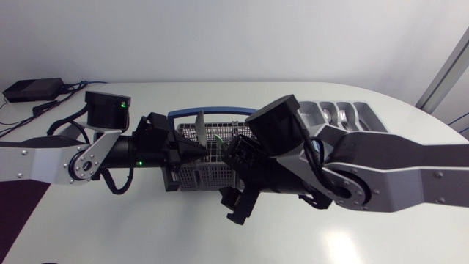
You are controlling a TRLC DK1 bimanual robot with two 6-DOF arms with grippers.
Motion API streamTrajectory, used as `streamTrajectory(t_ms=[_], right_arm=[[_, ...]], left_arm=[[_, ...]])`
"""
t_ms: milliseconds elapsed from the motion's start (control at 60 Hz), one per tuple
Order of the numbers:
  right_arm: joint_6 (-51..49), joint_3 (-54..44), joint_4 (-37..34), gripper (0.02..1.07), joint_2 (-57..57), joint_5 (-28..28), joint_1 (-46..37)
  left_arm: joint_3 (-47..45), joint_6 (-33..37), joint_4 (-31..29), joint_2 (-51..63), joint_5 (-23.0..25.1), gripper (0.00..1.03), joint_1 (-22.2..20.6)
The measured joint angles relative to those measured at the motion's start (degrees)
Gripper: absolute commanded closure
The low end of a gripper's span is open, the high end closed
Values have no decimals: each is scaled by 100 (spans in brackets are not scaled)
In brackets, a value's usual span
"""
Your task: Unload the cutlery basket into the drawer organizer.
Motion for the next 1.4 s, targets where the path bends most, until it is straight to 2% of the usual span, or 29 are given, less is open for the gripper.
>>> streamTrajectory(t_ms=[300,400,667,1000,1233,1400], right_arm=[[-17,0,0,20,0,15,0],[-20,0,0,20,0,24,0],[-83,0,24,20,66,24,2],[-83,2,24,20,168,24,2],[-83,2,24,20,184,22,2],[-83,2,24,20,188,24,2]], left_arm=[[26,-127,-109,-229,-7,87,-9],[-57,-127,-103,-428,-190,87,-63],[-402,-492,109,-973,-957,87,-341],[-608,-970,308,-1432,-2365,87,-988],[-608,-1447,129,-1700,-3082,87,-1268],[-605,-1843,-70,-1812,-3377,87,-1388]])
